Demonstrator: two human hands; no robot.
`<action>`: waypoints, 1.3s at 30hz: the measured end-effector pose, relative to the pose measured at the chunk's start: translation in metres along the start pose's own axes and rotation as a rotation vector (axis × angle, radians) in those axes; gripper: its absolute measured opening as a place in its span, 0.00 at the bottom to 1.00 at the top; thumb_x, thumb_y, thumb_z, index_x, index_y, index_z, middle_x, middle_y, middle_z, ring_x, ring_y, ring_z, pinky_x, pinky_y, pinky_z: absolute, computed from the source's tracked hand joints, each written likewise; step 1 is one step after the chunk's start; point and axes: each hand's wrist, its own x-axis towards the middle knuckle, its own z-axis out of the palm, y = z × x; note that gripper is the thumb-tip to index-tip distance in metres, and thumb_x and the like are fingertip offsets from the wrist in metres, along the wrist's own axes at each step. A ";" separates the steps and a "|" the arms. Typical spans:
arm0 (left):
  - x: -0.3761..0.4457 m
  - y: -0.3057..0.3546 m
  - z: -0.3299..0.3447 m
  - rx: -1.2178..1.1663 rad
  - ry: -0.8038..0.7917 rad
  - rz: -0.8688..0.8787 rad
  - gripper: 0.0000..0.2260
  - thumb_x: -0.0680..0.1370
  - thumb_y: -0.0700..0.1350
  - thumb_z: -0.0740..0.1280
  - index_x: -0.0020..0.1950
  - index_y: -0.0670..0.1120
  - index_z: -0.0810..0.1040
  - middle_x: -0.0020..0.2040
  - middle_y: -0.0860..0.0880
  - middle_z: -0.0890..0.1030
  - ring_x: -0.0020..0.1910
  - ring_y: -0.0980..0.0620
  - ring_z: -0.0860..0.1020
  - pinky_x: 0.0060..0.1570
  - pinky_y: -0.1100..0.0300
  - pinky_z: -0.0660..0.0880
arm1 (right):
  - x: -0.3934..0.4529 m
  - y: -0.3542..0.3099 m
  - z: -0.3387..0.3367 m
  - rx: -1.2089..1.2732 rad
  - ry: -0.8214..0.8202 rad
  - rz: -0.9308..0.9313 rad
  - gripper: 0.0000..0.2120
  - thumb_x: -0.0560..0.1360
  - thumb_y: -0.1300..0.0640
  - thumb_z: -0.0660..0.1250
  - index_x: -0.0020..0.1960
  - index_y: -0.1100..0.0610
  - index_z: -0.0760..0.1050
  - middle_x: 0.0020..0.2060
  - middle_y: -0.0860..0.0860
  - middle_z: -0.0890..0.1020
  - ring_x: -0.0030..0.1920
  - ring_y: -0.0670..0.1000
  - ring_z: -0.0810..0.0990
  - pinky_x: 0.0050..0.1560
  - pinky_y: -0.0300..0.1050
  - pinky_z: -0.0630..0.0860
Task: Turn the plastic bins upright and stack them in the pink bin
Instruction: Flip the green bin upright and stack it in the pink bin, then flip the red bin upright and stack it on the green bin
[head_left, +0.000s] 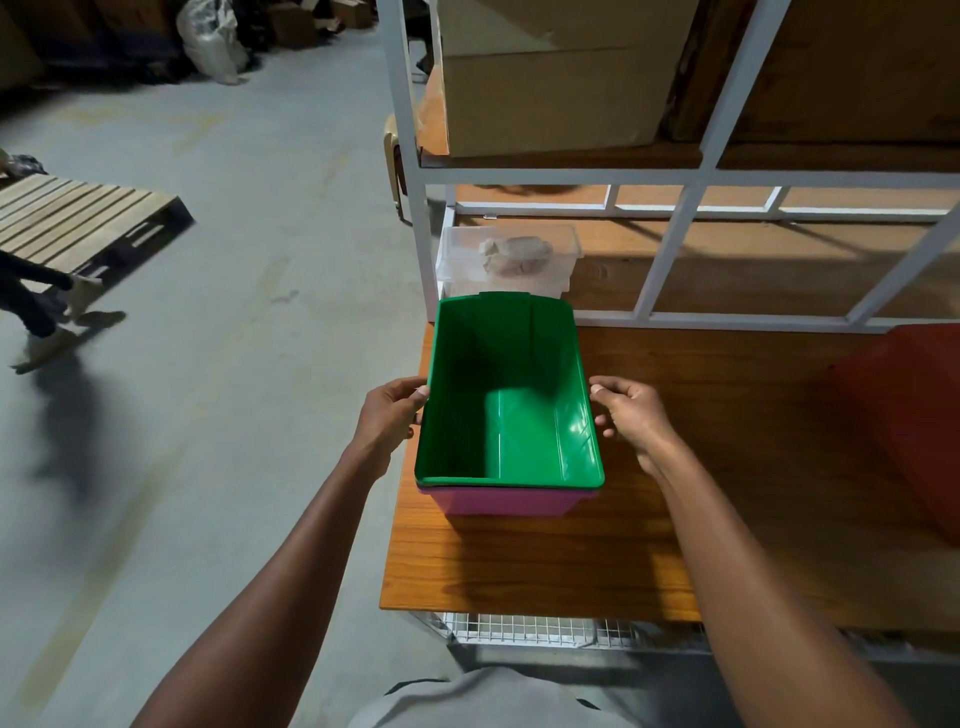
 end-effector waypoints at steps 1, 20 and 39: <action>-0.001 0.001 0.001 0.012 0.007 0.009 0.14 0.86 0.44 0.65 0.71 0.45 0.81 0.59 0.46 0.84 0.45 0.48 0.78 0.39 0.57 0.76 | -0.001 0.001 -0.001 0.003 0.002 0.001 0.14 0.84 0.58 0.66 0.69 0.54 0.79 0.60 0.51 0.83 0.43 0.49 0.79 0.36 0.40 0.76; -0.038 0.020 0.001 0.014 0.027 0.163 0.15 0.85 0.49 0.66 0.69 0.47 0.81 0.64 0.46 0.84 0.56 0.45 0.84 0.41 0.58 0.77 | -0.044 0.006 -0.002 0.061 0.076 -0.058 0.13 0.83 0.58 0.66 0.67 0.53 0.80 0.59 0.52 0.84 0.47 0.50 0.81 0.39 0.41 0.77; -0.139 0.040 0.170 -0.091 -0.501 0.204 0.08 0.85 0.47 0.67 0.56 0.50 0.86 0.45 0.52 0.85 0.38 0.56 0.78 0.31 0.68 0.69 | -0.182 0.080 -0.133 0.336 0.442 -0.116 0.09 0.83 0.55 0.67 0.59 0.50 0.85 0.51 0.49 0.87 0.41 0.46 0.81 0.34 0.36 0.76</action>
